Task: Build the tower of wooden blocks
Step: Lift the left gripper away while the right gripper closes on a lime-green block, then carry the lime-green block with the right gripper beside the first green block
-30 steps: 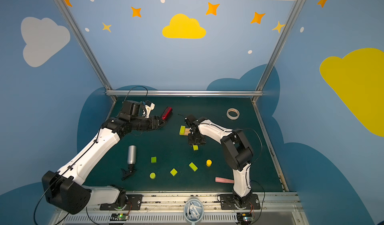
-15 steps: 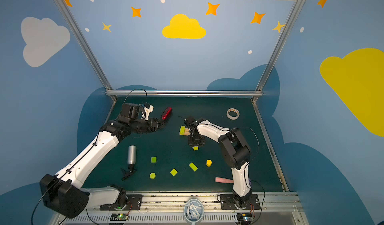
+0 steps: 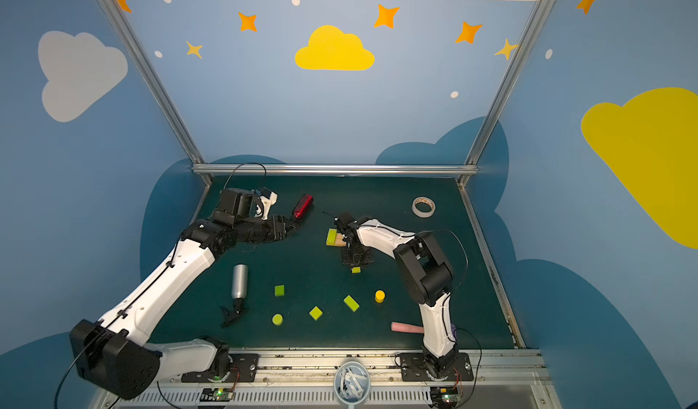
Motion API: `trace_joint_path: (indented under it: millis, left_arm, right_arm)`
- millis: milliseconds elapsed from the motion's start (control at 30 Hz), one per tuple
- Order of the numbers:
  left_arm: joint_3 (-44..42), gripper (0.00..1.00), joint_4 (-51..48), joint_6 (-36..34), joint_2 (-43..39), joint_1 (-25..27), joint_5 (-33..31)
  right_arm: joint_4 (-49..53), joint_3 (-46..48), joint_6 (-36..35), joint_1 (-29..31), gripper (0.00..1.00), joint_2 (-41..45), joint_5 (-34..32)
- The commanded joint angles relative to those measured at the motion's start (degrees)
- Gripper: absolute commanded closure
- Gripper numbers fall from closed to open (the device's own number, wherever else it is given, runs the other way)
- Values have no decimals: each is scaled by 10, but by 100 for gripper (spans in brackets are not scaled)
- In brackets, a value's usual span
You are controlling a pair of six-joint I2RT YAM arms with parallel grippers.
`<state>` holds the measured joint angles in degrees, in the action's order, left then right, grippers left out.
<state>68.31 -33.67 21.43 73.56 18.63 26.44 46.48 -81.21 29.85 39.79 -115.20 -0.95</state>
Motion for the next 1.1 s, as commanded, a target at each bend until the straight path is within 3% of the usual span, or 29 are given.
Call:
trace_joint_path:
  millis: [0,400,800,1067]
  left_arm:
    - [-6,42,-8,-10,-10,-1,-4]
    - [-12,43,-5,-11,-8,-1,-9]
    - [-12,43,-6,-12,-5,-1,-9]
    - [-9,43,-4,-10,7,-1,-7]
  right_arm:
    - [8,-11,2,-2,77,-5,2]
    - [73,-114,-7,-7,80,-12,-16]
    - [142,-301,-7,-15,80,-118,-17]
    - [149,-352,-3,-20,80,-160,-7]
